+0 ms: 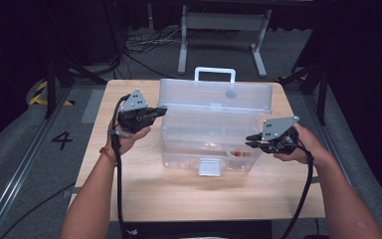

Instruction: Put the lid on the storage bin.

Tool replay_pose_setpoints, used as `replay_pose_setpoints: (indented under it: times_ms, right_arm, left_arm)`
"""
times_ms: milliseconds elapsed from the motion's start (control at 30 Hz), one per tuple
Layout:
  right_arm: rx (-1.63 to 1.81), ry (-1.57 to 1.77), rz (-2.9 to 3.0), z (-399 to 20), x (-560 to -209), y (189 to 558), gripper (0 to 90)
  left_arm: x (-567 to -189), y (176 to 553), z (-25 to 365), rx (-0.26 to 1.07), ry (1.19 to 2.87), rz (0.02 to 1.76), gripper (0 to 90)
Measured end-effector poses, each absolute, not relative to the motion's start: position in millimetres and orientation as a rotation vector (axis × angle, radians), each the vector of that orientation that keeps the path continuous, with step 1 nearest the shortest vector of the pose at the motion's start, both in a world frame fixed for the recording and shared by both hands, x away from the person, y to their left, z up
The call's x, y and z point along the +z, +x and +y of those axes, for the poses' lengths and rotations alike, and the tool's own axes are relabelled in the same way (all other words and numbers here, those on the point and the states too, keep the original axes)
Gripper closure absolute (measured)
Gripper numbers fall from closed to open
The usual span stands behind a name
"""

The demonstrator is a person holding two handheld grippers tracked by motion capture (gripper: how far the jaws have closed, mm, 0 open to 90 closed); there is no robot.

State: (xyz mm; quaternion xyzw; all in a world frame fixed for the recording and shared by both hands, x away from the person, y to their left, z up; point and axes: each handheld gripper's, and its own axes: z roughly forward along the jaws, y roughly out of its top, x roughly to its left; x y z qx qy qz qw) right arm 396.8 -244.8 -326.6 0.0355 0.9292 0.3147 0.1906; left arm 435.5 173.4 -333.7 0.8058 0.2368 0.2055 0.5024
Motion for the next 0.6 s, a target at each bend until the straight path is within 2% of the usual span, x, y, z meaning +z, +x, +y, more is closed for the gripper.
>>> replay_pose_setpoints:
  times_ms: [600]
  right_arm:
    - [0.898,0.141,2.587,-257.9,-332.9,390.2,81.0]
  left_arm:
    - [-338.9,428.8,173.7,0.491,1.980,0.561,89.9]
